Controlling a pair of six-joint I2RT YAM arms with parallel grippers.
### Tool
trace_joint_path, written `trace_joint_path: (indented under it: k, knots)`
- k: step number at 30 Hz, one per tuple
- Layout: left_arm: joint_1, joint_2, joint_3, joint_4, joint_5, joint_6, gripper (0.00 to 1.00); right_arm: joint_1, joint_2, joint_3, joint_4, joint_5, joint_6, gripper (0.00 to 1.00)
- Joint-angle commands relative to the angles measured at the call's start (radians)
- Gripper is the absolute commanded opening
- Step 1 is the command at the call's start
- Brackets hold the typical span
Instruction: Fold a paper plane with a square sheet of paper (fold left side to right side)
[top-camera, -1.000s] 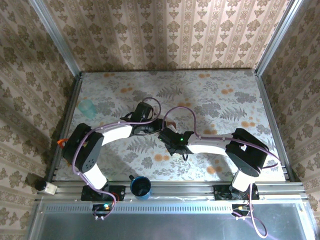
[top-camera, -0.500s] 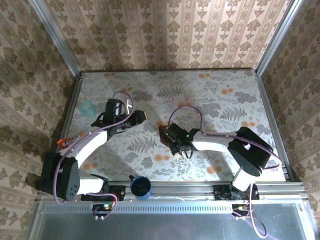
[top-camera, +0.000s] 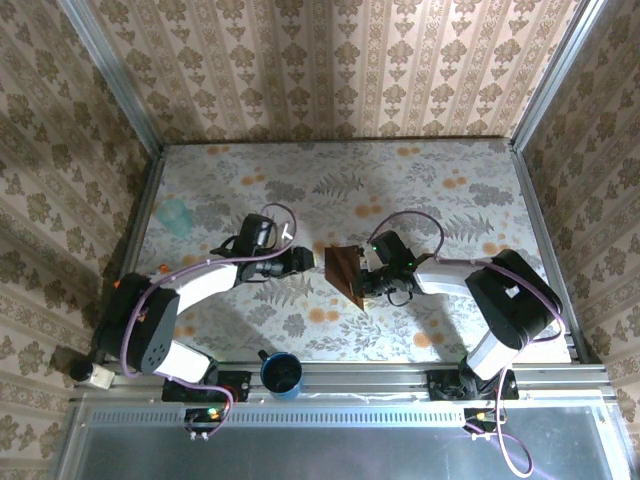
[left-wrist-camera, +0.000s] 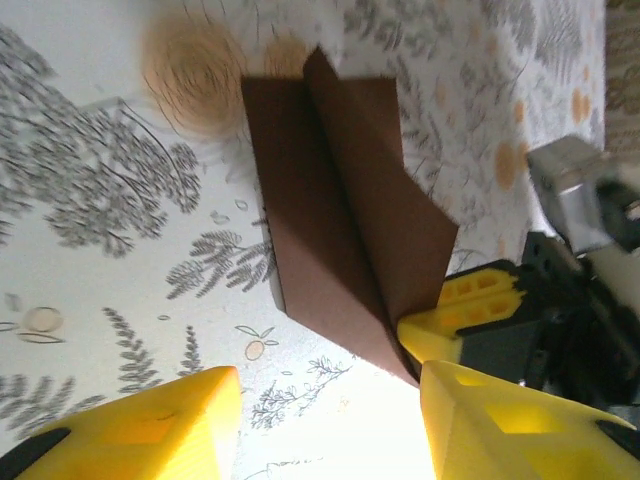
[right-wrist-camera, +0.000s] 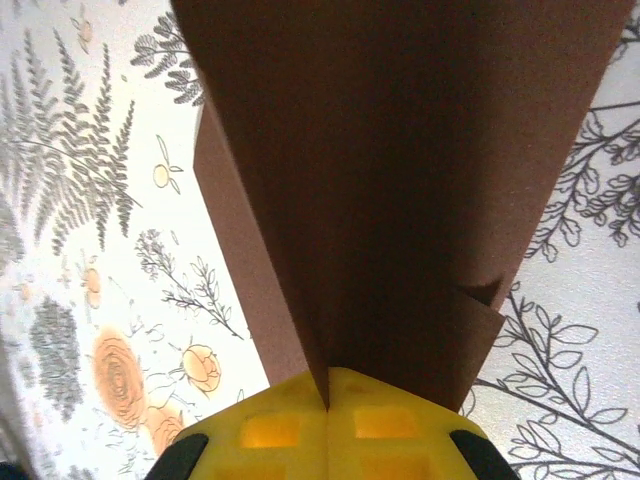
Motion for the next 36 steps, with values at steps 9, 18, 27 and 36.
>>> trace_joint_path:
  k: [9, 18, 27, 36]
  knots:
    - [-0.097, 0.18, 0.165, 0.063, -0.006, -0.019, 0.49, -0.061, 0.048, -0.045, 0.173, -0.21, 0.062, 0.01]
    - [-0.133, 0.285, 0.234, 0.049, -0.024, -0.017, 0.51, -0.064, 0.058, -0.043, 0.16, -0.206, 0.058, 0.01]
    - [-0.14, 0.33, 0.254, 0.048, -0.042, -0.019, 0.52, -0.064, 0.068, -0.038, 0.153, -0.208, 0.057, 0.02]
    - [-0.142, 0.371, 0.277, 0.0, -0.082, -0.013, 0.52, -0.065, 0.079, -0.035, 0.145, -0.206, 0.052, 0.03]
